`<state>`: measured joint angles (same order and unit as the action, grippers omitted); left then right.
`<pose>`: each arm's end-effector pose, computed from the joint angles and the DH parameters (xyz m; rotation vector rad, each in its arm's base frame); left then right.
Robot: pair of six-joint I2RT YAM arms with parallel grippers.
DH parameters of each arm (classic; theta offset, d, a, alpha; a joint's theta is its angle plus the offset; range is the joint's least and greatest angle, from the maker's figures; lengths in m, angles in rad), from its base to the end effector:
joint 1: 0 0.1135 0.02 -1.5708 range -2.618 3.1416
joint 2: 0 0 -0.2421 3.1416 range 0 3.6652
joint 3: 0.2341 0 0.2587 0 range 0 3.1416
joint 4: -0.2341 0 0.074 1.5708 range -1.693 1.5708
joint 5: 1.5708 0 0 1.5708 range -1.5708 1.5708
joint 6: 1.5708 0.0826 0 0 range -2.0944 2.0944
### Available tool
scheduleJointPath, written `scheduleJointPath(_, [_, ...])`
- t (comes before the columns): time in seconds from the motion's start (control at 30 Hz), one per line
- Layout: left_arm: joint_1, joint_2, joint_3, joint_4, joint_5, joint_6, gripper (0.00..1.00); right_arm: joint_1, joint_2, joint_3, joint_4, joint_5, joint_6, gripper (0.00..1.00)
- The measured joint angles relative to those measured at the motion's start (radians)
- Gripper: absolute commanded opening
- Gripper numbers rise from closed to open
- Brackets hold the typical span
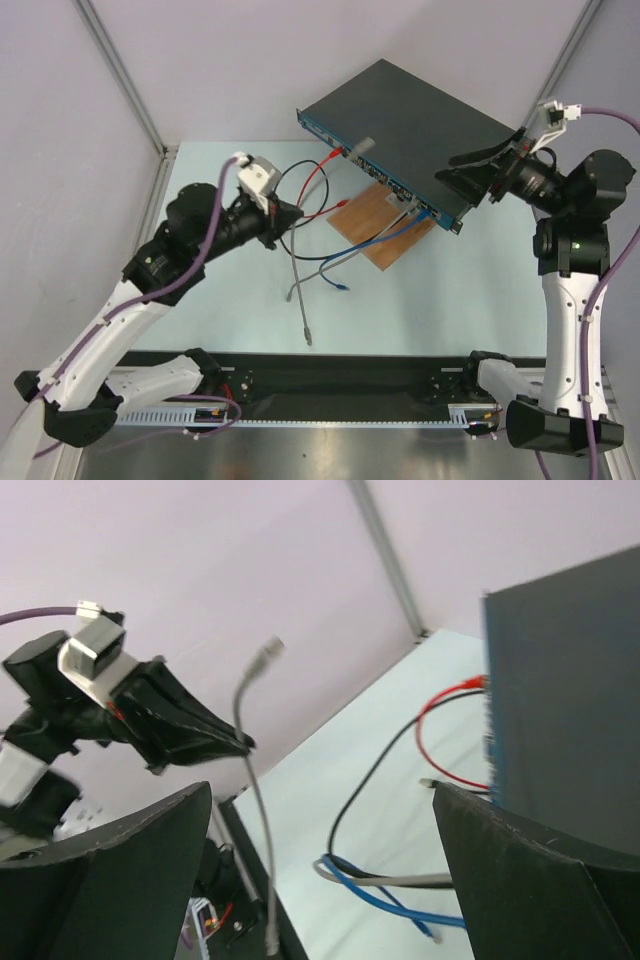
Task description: Insert the plug into the switch port
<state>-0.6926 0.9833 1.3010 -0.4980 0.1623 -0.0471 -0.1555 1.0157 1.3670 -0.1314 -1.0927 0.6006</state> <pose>0.1909 -0.1757 0.4227 0.6846 1.6631 -0.6772 0.2261 0.0388 0.4866 -0.4202 1.5112 1.0852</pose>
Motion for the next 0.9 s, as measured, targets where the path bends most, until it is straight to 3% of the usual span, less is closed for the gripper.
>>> scheduleJointPath(0.23, [-0.174, 0.0, -0.06, 0.06, -0.072, 0.175, 0.0, 0.142, -0.012, -0.003, 0.043, 0.051, 0.015, 0.97])
scheduleJointPath(0.3, [-0.193, 0.0, -0.068, 0.074, -0.092, 0.212, 0.0, 0.143, -0.012, -0.003, 0.048, 0.063, 0.029, 0.9])
scheduleJointPath(0.47, [-0.218, -0.002, -0.089, 0.112, -0.127, 0.271, 0.0, 0.147, -0.012, -0.014, 0.048, 0.092, 0.104, 0.79])
scheduleJointPath(0.73, [-0.223, -0.002, -0.098, 0.14, -0.143, 0.303, 0.0, 0.233, 0.002, -0.04, 0.03, 0.119, 0.15, 0.74])
scheduleJointPath(0.9, [-0.235, 0.005, -0.098, 0.151, -0.144, 0.318, 0.0, 0.28, 0.017, -0.043, 0.035, 0.117, 0.147, 0.61])
